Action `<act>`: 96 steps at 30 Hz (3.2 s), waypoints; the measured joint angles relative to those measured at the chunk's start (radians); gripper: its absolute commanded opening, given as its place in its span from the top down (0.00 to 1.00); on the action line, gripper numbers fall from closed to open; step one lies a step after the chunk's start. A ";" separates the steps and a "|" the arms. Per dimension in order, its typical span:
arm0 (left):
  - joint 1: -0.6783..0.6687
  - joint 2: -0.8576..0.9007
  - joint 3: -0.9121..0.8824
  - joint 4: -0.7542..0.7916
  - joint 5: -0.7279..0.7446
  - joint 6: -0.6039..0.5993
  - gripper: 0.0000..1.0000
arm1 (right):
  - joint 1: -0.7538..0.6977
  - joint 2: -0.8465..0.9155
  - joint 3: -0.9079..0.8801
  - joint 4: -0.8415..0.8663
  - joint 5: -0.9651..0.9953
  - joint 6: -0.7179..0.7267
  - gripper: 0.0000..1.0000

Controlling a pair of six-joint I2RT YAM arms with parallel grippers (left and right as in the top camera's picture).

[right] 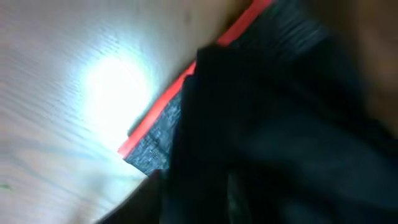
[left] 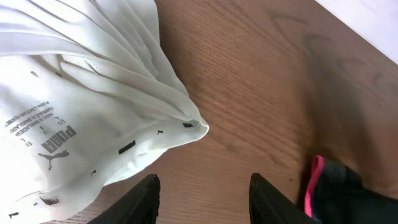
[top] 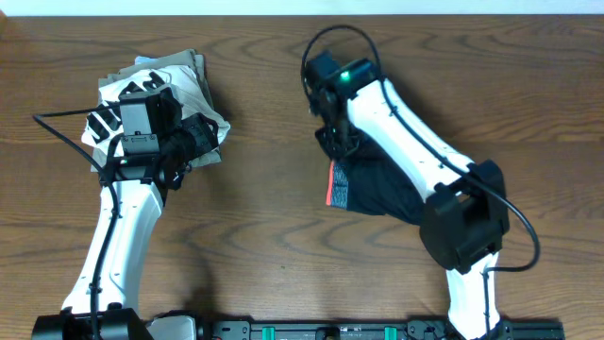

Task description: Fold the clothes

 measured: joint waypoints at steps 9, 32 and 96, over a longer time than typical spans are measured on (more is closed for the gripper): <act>0.000 0.000 0.000 0.000 0.000 0.000 0.53 | -0.055 -0.103 0.044 -0.074 -0.003 -0.008 0.27; 0.000 0.000 0.000 0.001 0.000 0.000 0.53 | 0.053 -0.102 -0.431 0.124 -0.119 0.053 0.82; -0.772 0.478 0.011 0.488 0.056 -0.022 0.53 | -0.370 -0.133 -0.570 0.547 -0.066 0.029 0.66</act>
